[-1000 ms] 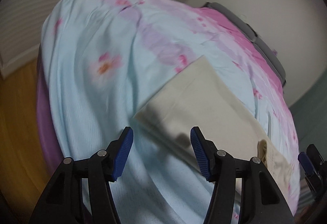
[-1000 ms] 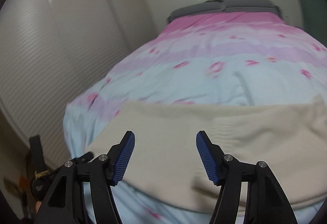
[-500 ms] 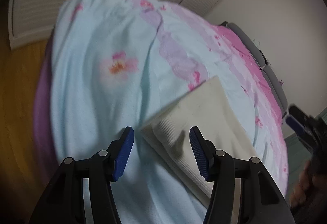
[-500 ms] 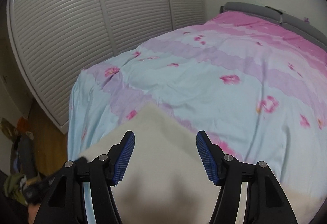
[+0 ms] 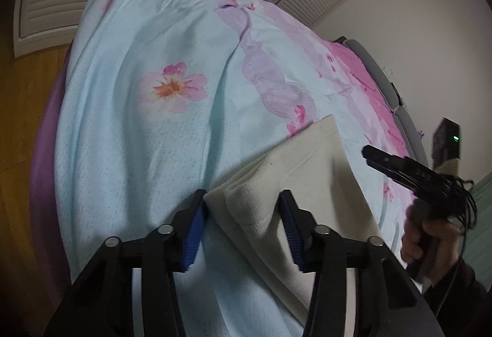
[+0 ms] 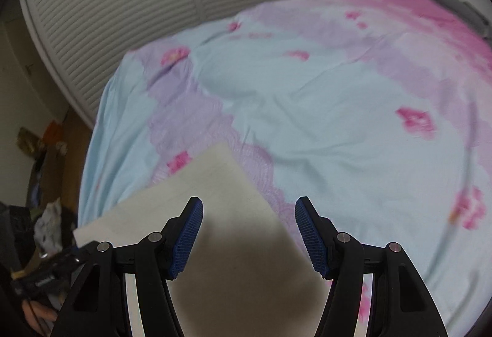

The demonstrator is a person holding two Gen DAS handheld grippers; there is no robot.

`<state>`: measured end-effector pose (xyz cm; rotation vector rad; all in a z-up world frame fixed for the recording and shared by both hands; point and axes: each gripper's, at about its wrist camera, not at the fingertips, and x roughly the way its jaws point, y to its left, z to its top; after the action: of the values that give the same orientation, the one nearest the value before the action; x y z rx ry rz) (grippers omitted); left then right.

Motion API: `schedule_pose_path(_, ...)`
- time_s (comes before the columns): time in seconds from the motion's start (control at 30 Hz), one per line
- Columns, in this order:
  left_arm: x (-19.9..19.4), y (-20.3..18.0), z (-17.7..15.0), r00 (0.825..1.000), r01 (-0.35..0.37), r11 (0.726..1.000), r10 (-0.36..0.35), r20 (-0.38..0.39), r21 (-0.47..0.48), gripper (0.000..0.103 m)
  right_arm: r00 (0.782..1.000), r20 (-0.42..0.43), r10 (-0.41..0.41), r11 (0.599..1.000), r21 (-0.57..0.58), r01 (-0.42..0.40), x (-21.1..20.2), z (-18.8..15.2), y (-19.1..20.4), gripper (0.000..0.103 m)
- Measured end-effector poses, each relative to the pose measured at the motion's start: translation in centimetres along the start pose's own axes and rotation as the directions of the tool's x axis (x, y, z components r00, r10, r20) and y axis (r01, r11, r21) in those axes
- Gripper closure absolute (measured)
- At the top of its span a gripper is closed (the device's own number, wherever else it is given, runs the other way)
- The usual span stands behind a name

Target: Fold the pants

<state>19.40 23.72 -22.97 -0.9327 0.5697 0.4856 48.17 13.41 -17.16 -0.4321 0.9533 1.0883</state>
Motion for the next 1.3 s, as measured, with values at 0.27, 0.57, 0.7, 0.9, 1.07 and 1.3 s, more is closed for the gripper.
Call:
schedule_pose_path(0.27, -0.7, -0.9, -0.2, 1.0, -0.002, 0.998, 0.0, 0.025, 0.059, 0.073, 0.959, -0.173, 0.226, 0.968, -0.072, -0.241, 5.4, 2.9, -2.1, 0.04)
schedule_pose_path(0.57, 0.3, -1.0, -0.2, 1.0, -0.025, 0.998, 0.025, 0.0, 0.051, 0.073, 0.835, -0.435, 0.337, 0.881, -0.168, -0.443, 12.5, 5.5, 0.9, 0.044)
schedule_pose_path(0.7, 0.2, -1.2, -0.3, 1.0, -0.026, 0.998, 0.026, 0.002, 0.061, 0.073, 0.775, -0.5, 0.385, 0.855, -0.123, -0.504, 13.3, 5.7, 2.2, 0.08)
schedule_pose_path(0.9, -1.0, -2.3, -0.3, 0.999, -0.001, 0.992, -0.004, 0.042, 0.123, 0.079, 0.858, -0.376, 0.351, 0.867, -0.216, -0.449, 8.1, 5.6, 3.1, 0.083)
schedule_pose_path(1.07, -3.6, -5.1, -0.1, 0.993, 0.053, 0.977, -0.074, 0.097, 0.207, 0.081, 0.906, -0.253, 0.34, 0.874, -0.272, -0.403, 0.9, 5.6, 3.0, 0.083)
schedule_pose_path(1.3, -9.3, -11.7, -1.9, 0.961, 0.152, 0.909, -0.227, 0.156, 0.387, 0.084, 0.95, -0.107, 0.292, 0.895, -0.321, -0.311, -9.5, 4.2, 1.1, 0.083)
